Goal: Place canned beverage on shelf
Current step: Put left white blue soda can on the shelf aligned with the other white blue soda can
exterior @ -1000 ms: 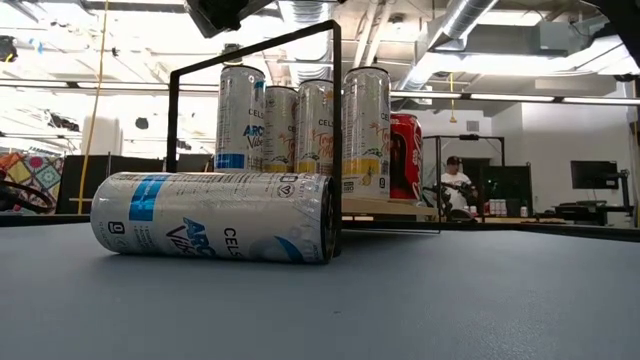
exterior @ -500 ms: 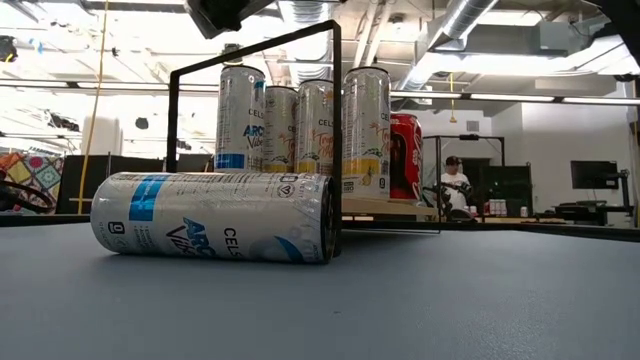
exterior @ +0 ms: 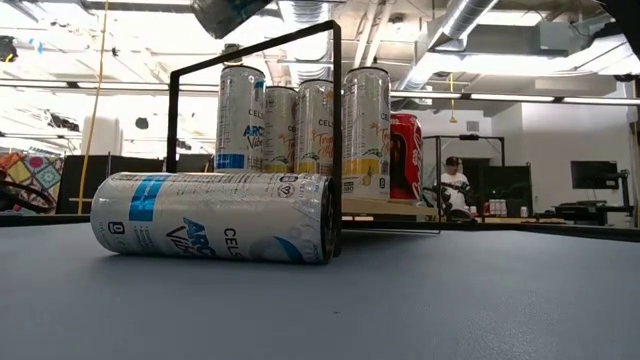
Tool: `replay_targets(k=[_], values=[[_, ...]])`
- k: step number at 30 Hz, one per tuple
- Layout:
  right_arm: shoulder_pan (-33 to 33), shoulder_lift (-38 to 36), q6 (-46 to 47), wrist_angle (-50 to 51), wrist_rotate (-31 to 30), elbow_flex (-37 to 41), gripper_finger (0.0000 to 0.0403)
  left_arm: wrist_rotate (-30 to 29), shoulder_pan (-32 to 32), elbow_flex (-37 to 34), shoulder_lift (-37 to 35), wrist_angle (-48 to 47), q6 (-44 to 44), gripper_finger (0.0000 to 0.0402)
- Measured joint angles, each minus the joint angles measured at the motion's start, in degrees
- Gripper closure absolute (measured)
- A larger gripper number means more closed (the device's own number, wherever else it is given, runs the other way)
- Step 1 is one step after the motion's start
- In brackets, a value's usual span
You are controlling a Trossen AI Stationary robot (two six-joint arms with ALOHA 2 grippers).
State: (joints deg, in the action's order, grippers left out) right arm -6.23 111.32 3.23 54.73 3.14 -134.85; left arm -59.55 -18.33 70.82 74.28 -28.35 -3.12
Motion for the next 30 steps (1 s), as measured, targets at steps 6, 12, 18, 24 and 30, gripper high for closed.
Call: replay_targets(k=[6, 12, 18, 24, 30], values=[[0.8, -0.9, -7.0, 2.0, 0.3, -0.1, 0.0191, 14.0, -1.0, 3.6, -4.0, -4.7, -4.9, 0.0069], [1.3, -1.9, -11.3, 3.9, 0.3, -0.1, 0.0192, 28.5, -0.8, 4.9, -7.2, -9.0, -10.9, 0.0068], [2.2, -1.9, -15.8, 6.9, 1.0, 0.0, 0.0192, 39.0, -0.5, 4.9, -7.2, -10.6, -16.2, 0.0068], [4.5, -2.0, -24.0, 14.6, -12.4, -0.1, 0.0192, 51.0, -0.9, 4.7, -9.0, -13.7, -24.4, 0.0068], [8.6, -2.1, -27.1, 20.0, -13.2, -0.2, 0.0192, 53.3, -2.3, 4.8, -10.7, -15.0, -31.2, 0.0068]])
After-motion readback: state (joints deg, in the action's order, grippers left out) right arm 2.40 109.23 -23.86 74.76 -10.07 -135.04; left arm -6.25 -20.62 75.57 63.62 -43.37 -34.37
